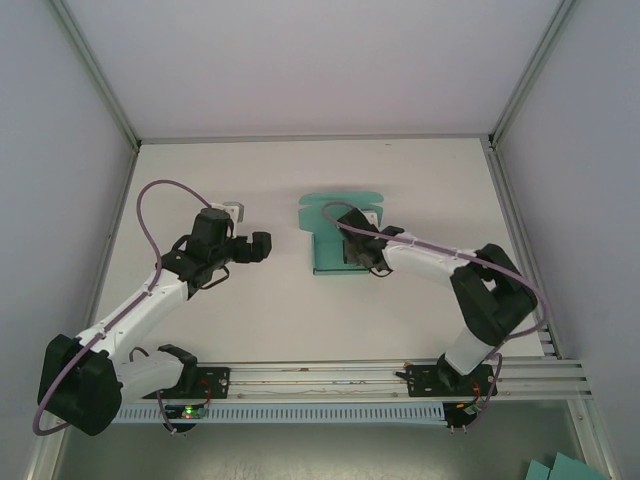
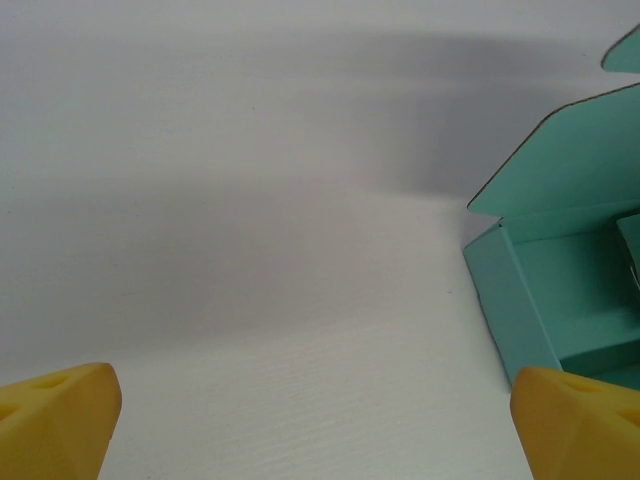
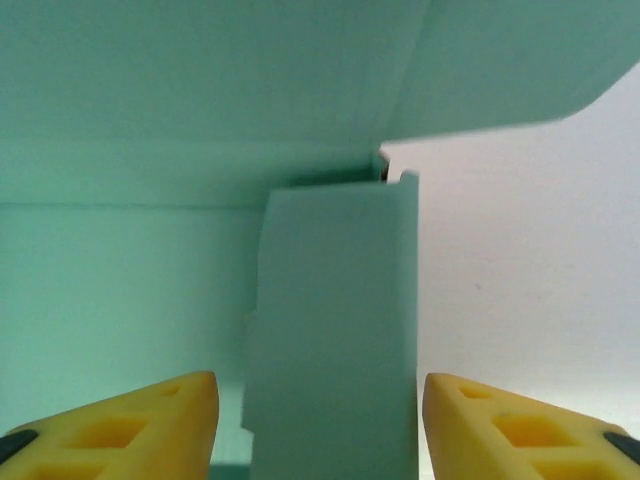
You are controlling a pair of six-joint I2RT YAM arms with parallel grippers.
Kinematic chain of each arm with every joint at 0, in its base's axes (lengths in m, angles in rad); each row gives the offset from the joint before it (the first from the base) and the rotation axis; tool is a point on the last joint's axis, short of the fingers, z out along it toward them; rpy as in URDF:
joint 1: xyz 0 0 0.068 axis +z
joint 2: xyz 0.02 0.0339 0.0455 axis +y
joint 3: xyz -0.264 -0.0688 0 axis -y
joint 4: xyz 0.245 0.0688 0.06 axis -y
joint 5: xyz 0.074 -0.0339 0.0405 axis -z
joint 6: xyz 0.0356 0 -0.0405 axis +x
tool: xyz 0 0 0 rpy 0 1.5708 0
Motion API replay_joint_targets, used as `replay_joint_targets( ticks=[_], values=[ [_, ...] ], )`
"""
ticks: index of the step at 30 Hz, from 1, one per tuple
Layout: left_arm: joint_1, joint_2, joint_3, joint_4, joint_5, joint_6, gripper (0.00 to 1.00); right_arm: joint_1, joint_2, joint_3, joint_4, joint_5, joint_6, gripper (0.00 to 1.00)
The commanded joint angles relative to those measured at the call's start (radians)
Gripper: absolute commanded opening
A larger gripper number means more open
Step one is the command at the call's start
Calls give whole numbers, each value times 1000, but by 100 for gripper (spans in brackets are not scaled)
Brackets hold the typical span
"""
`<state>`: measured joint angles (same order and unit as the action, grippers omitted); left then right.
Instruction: Assemble paper box
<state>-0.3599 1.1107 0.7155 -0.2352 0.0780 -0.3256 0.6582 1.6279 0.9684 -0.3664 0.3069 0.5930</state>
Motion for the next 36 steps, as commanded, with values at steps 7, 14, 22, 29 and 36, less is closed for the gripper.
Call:
replay_joint_targets(
  ticks=[7, 14, 22, 29, 36],
  values=[
    [-2, 41, 24, 8, 27, 5, 100, -70, -107, -62, -13, -21, -23, 59],
    [-2, 79, 23, 33, 54, 1, 100, -143, -115, -120, 37, -113, -68, 61],
    [-2, 144, 50, 41, 78, 5, 100, -189, -40, -142, 149, -275, -85, 51],
    [-2, 174, 58, 58, 96, 7, 100, -192, 23, -114, 170, -314, -75, 46],
    [-2, 215, 72, 62, 108, 6, 100, -191, 55, -98, 101, -262, -61, 18]
  ],
)
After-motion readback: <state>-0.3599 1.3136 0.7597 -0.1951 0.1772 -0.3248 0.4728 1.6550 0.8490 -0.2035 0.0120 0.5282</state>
